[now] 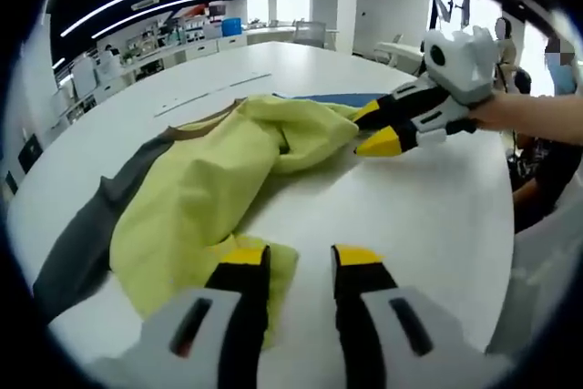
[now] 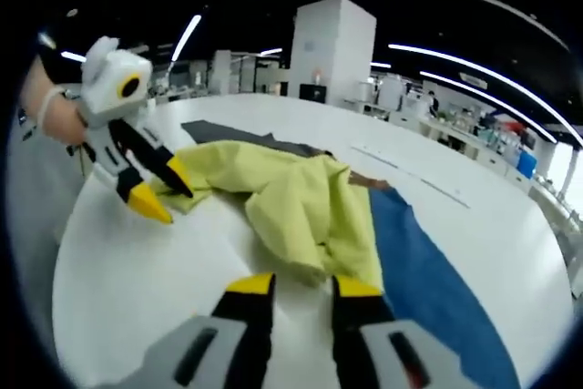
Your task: Fold the garment on the visible template until the final outline fits inside the template.
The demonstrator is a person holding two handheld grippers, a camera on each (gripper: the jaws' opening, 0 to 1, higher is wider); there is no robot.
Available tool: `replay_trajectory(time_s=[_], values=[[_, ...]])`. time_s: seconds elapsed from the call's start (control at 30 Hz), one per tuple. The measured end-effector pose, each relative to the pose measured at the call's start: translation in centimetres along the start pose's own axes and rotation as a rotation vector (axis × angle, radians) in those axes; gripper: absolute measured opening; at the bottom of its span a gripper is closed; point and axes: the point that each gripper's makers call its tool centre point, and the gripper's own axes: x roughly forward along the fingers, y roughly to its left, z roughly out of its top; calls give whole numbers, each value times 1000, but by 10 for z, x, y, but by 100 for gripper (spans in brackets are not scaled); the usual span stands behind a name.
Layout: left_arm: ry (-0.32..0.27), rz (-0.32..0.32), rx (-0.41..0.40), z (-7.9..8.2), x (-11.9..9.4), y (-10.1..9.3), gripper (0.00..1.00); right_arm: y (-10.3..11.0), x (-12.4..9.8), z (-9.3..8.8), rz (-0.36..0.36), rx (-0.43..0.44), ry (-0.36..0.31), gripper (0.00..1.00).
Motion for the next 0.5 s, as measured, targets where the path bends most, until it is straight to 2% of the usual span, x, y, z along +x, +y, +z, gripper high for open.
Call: replay_trajectory(time_s=[0.13, 0.23, 0.5], values=[[-3, 10, -12, -2, 1, 4, 22, -1, 5, 3, -10, 4, -11, 16], [0, 12, -3, -2, 1, 2, 22, -4, 8, -2, -11, 17, 0, 14], [2, 20, -3, -3, 3, 1, 19, -6, 8, -2, -20, 12, 4, 8]])
